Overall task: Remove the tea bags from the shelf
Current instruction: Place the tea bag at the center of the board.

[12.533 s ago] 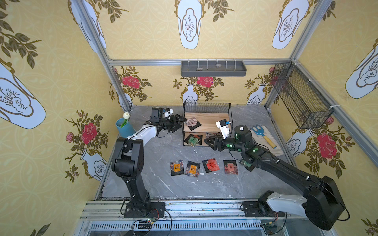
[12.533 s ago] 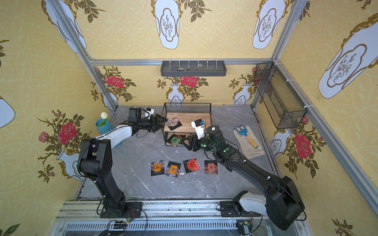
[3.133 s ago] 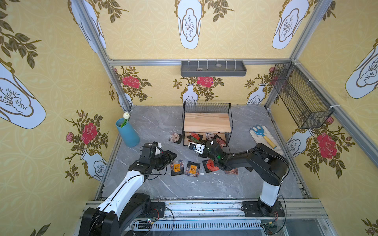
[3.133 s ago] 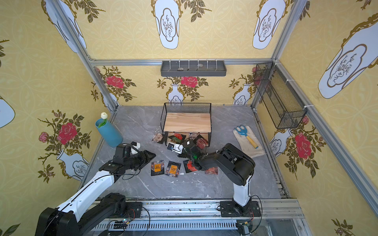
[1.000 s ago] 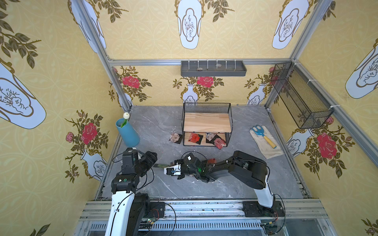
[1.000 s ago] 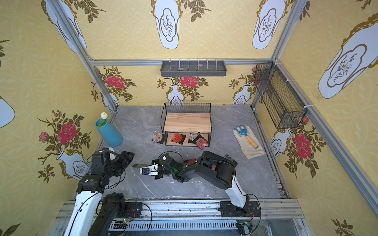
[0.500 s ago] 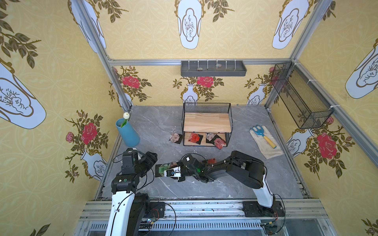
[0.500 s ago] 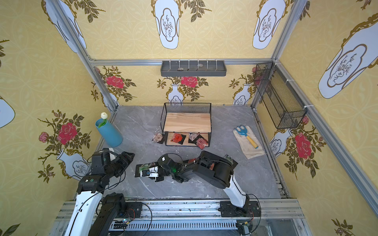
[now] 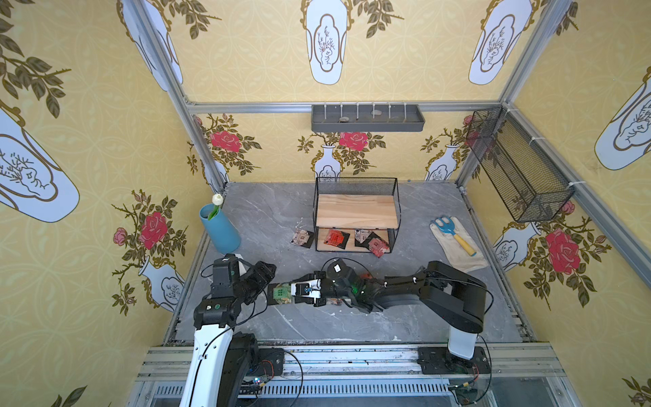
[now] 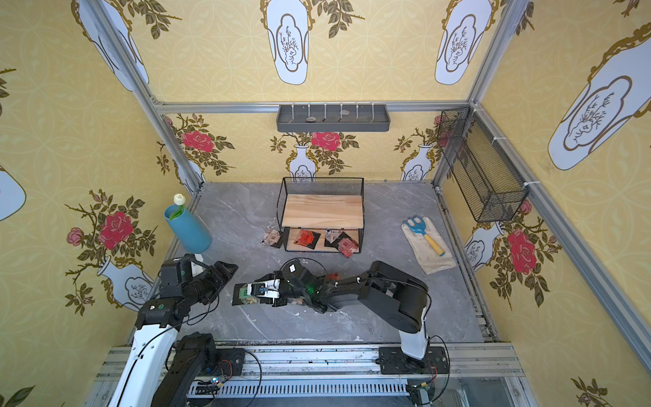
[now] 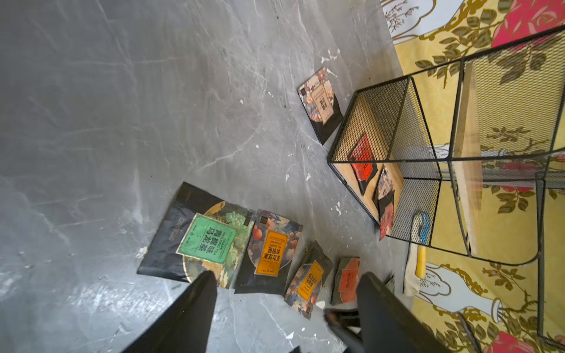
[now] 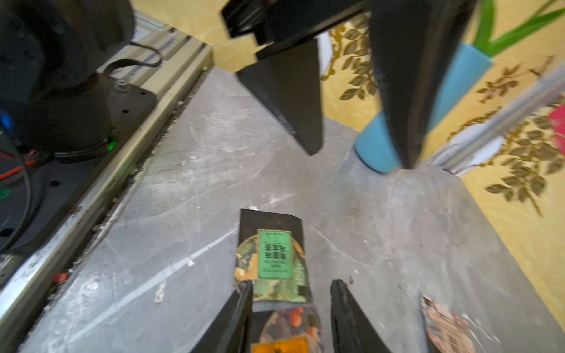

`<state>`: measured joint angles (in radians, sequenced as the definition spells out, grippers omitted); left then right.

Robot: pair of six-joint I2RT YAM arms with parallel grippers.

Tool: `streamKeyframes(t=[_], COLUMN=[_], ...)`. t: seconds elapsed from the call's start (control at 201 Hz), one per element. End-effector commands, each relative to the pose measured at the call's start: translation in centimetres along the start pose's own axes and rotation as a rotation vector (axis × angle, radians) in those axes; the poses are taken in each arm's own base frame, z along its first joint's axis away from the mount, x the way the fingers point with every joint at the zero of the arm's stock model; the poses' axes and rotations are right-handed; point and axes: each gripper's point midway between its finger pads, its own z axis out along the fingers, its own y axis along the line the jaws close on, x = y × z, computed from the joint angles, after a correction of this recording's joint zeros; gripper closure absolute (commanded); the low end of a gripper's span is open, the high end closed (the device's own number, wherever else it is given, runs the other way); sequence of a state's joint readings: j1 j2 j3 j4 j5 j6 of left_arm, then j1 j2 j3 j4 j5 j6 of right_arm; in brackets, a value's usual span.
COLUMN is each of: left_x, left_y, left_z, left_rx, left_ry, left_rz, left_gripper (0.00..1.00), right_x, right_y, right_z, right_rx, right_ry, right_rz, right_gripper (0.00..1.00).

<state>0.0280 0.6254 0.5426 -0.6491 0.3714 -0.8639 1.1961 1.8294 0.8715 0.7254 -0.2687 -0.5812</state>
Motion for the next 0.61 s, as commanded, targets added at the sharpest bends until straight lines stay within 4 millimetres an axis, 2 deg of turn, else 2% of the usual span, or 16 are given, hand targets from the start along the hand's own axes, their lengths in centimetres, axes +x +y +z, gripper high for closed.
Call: streamKeyframes(t=[0.0,0.224,0.359,0.518,0.603], left_x=[0.7,2.4,3.3,4.3,4.9], left_y=[-1.8,-4.5,-5.8,-7.3,-8.0], left_z=[0.3,1.6,2.5,3.5,4.0], left_rx=[0.083,0.134,0.153,0.181,0.199], left_ry=[0.037,0.115,0.152,0.197,0.218], left_rz=[0.067,0.152,0.192,0.233,0.251], left_gripper=[0.19,0.2,0.2,0.2,0.2], right_x=[0.8,2.8,4.8,6.5,7.7], right_y=[-1.6,-4.5,-5.9,-7.5,-8.4], right_z=[-1.8,-6.4,-8.5,-10.1,-10.6], right_rx=[0.063,0.183,0.252,0.321,0.352], right_ry=[0.065,0.151,0.202,0.228,0.241], right_rz=[0.056,0.098,0.108,0.126,0.141], right_gripper=[0.53,0.49,0.45,0.44,0.4])
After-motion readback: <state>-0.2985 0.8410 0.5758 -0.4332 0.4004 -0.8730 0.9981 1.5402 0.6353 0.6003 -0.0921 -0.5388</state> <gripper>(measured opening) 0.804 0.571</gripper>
